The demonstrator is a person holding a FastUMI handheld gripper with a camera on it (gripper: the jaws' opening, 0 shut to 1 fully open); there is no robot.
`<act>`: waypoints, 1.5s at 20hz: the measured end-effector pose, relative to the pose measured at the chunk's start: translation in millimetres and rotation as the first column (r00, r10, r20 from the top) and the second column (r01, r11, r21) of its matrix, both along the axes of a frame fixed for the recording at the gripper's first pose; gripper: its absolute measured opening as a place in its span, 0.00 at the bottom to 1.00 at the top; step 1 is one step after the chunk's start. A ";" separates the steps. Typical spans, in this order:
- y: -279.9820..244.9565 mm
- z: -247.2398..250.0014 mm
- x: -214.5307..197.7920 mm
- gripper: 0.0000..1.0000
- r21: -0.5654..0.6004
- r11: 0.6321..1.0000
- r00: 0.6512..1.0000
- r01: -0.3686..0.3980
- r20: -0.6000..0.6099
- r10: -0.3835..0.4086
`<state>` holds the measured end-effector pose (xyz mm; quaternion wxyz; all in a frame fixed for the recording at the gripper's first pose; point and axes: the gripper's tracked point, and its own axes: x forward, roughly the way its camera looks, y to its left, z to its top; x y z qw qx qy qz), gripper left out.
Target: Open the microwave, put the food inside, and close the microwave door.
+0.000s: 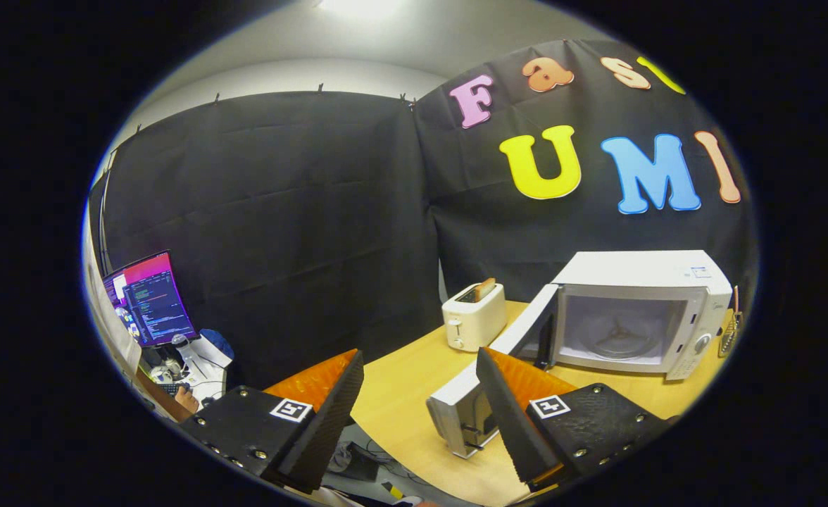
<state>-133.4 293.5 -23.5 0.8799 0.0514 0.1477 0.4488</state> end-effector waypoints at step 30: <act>-251.8 -176.7 37.9 0.98 -0.189 0.948 0.848 0.256 -0.426 -0.314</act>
